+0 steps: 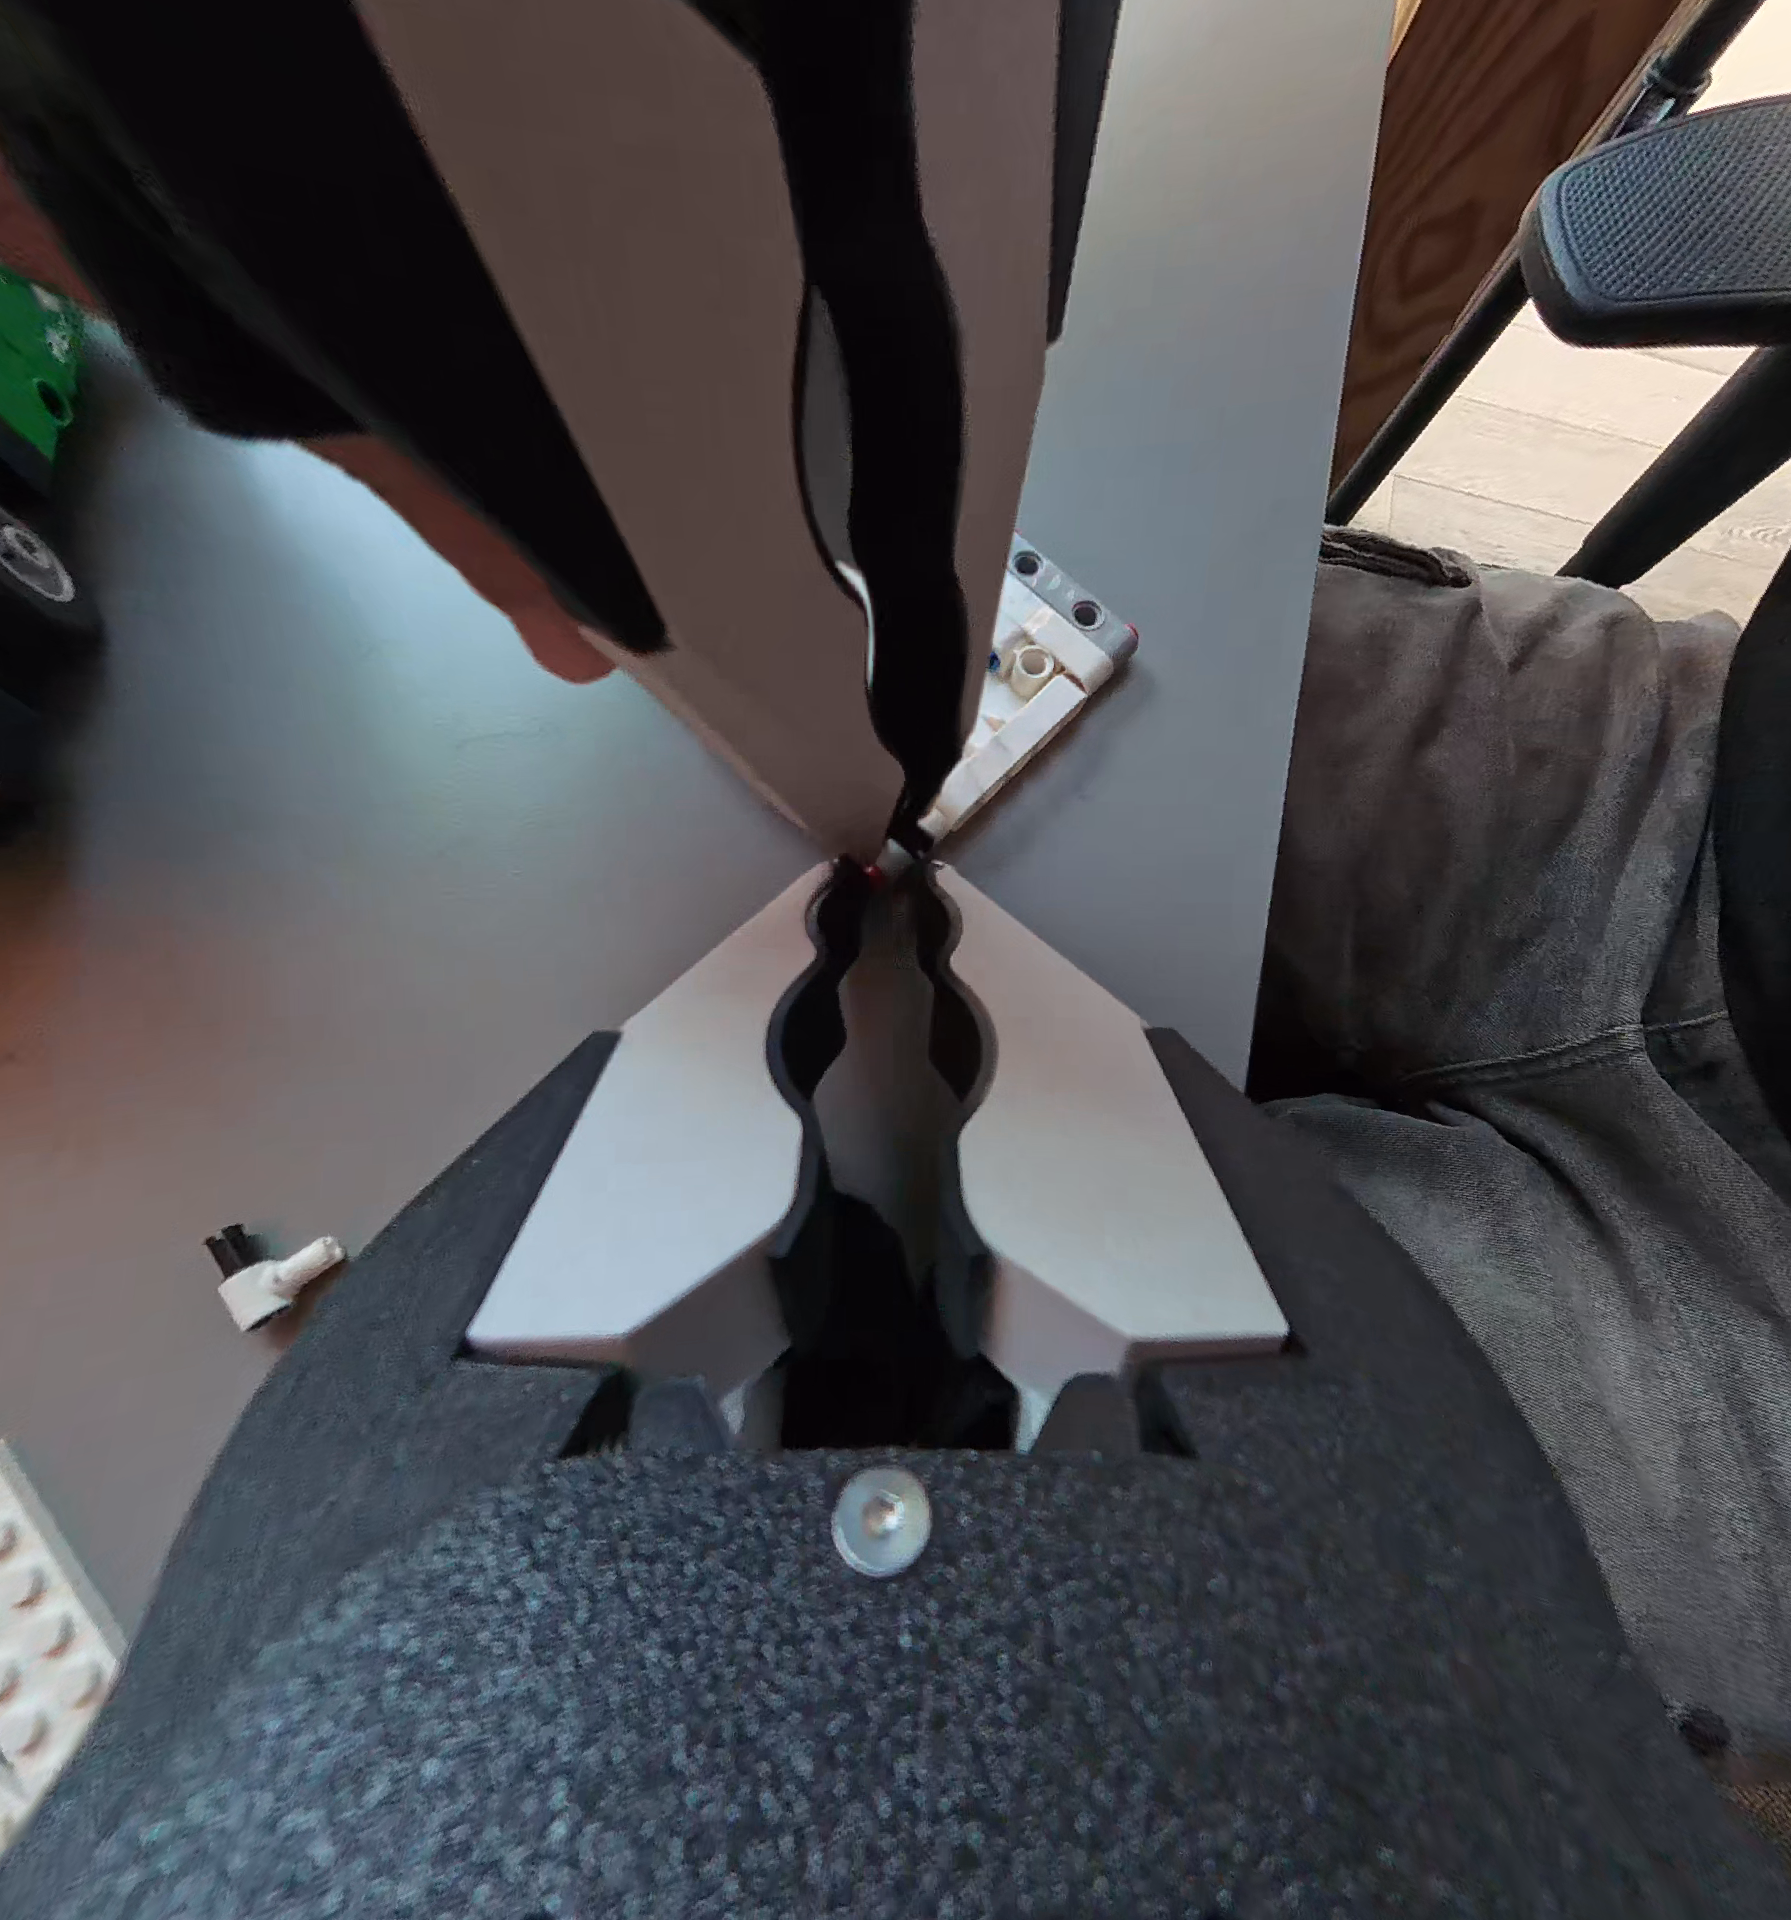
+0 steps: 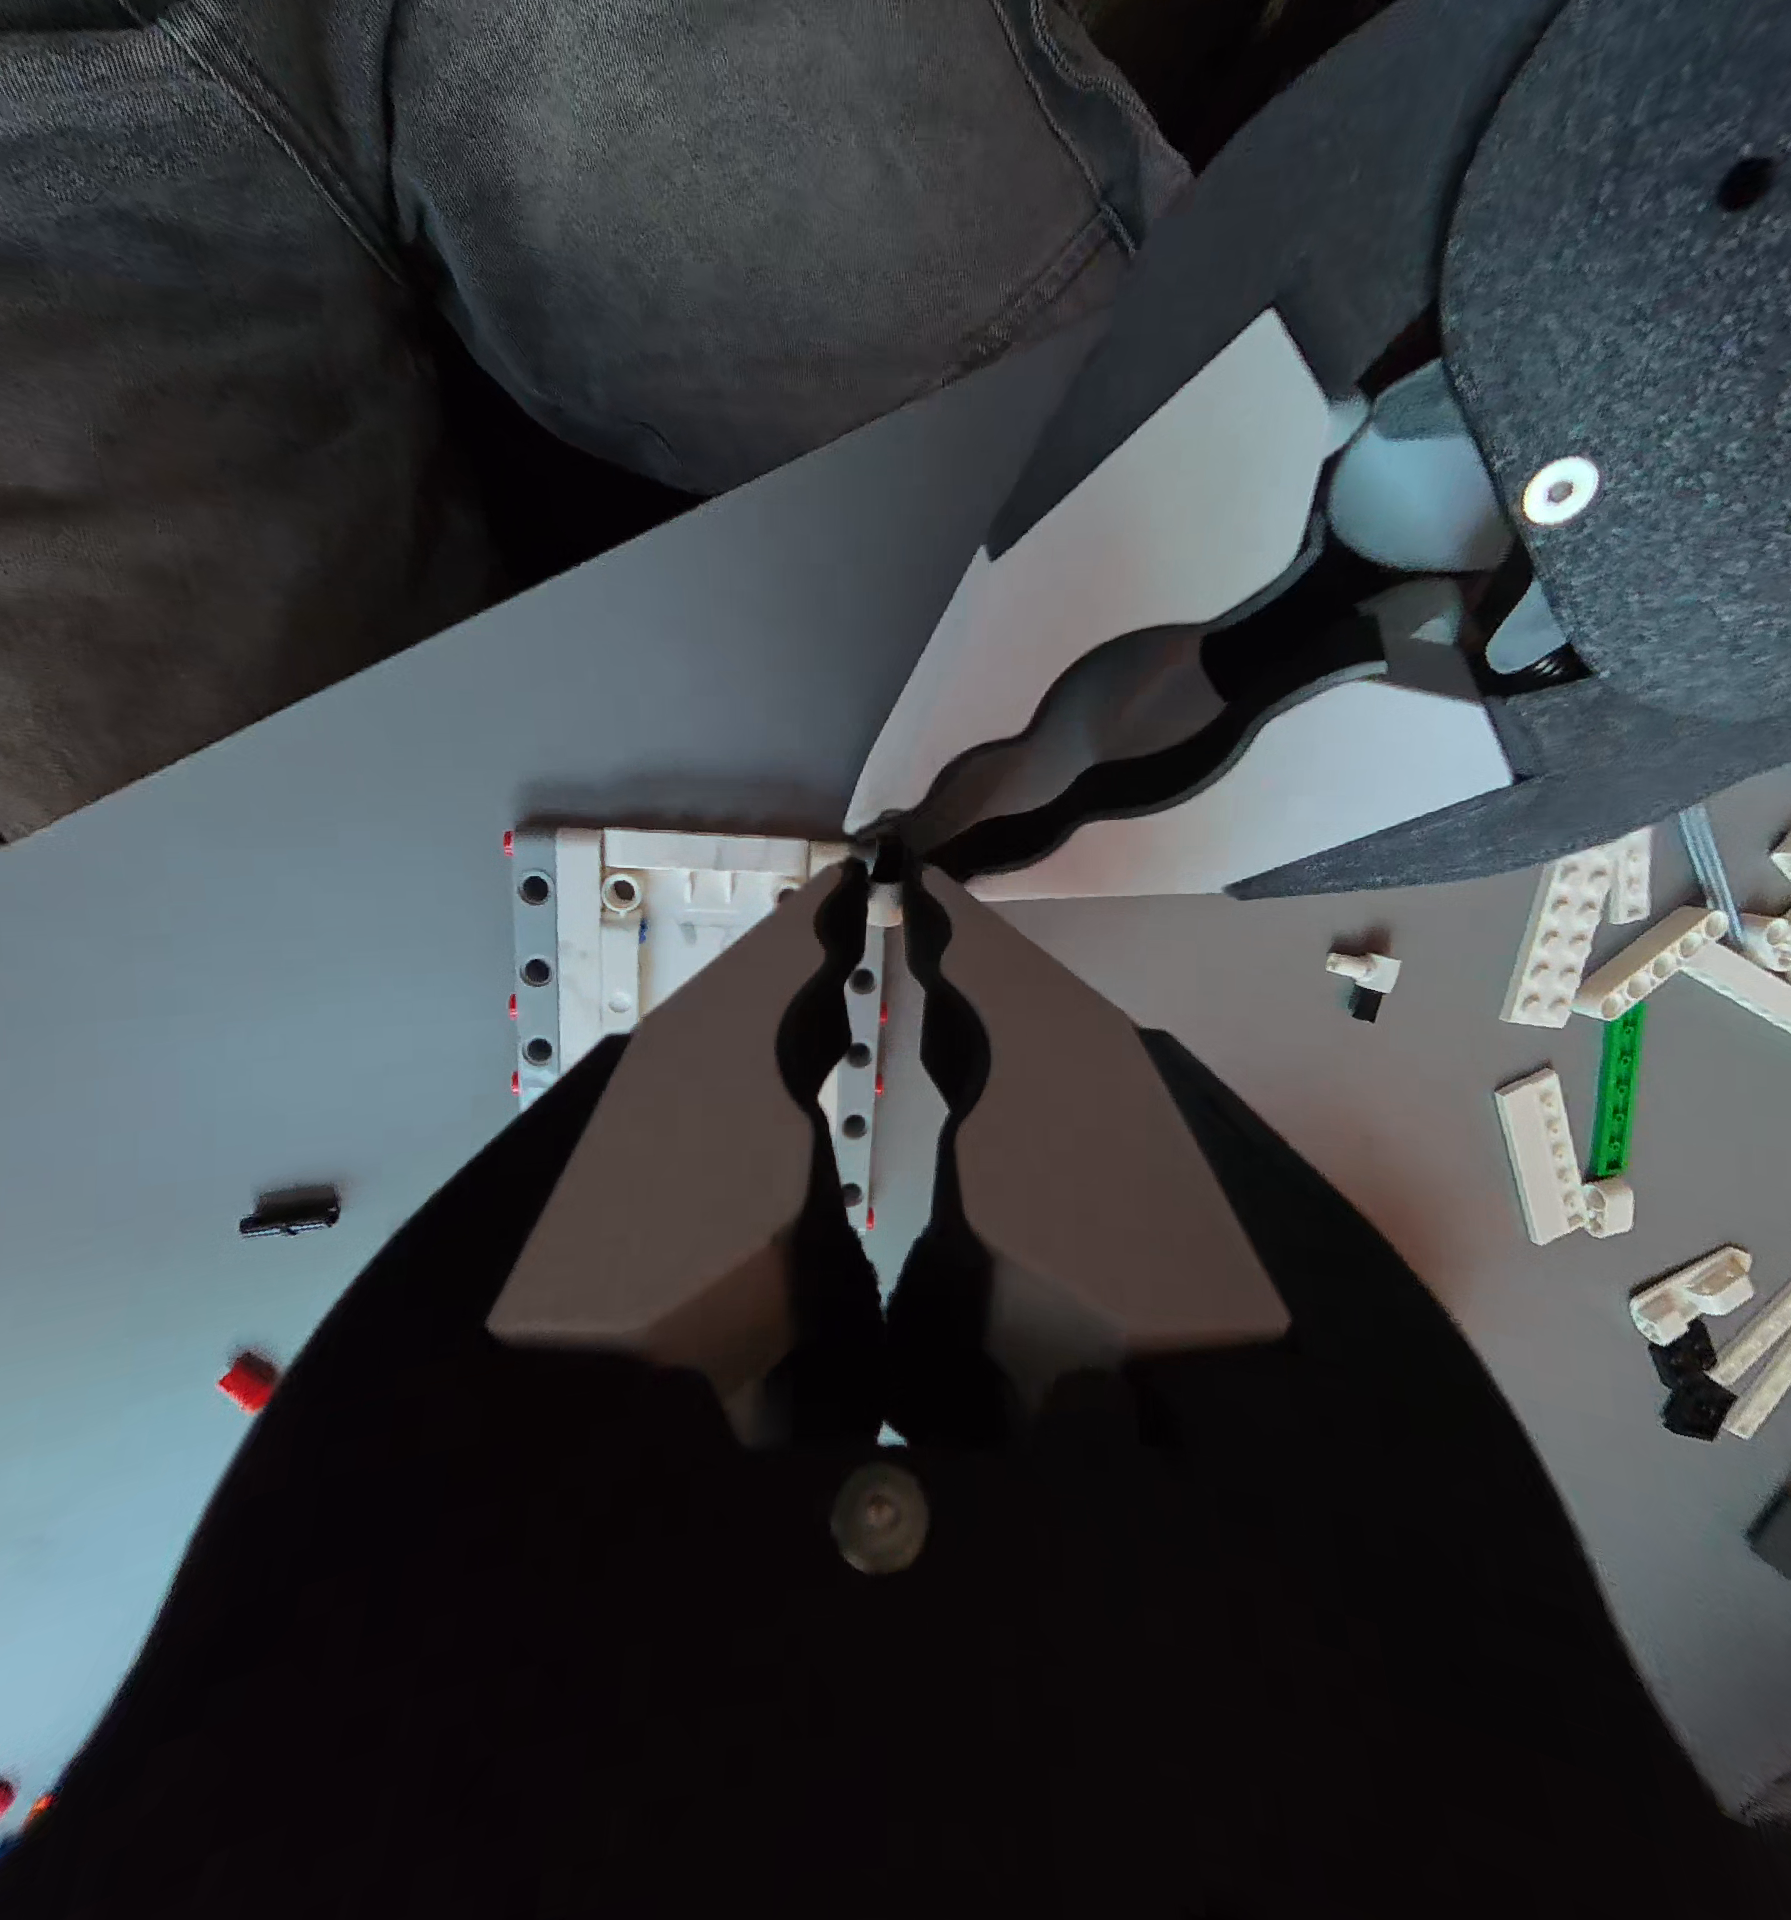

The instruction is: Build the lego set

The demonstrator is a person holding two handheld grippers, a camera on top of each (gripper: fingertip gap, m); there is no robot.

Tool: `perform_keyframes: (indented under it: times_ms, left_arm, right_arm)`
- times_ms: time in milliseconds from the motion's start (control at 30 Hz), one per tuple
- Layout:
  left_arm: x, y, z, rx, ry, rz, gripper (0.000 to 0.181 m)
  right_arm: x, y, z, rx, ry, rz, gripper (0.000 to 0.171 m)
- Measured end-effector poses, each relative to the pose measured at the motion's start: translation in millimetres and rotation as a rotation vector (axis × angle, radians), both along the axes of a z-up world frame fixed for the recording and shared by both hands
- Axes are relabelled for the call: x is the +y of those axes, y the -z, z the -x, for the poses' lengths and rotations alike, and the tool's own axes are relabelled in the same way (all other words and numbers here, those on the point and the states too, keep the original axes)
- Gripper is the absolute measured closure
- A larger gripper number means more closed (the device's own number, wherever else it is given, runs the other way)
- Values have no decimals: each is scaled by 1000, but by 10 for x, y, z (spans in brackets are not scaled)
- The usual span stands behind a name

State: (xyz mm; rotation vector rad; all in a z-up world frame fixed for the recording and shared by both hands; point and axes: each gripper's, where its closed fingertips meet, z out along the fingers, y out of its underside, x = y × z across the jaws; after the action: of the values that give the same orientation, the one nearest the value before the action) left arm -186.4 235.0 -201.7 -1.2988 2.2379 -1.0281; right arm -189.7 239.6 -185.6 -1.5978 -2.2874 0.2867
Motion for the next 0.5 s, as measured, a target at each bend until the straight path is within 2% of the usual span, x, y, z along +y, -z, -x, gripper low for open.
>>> perform_keyframes:
  times_ms: [33,500]
  left_arm:
    - [-5,1,-2,0,9,0,173]
    - [7,-1,-34,7,39,13,175]
  right_arm:
    - [-8,17,-11,-5,9,22,165]
    - [-14,30,-89,-10,9,51,165]
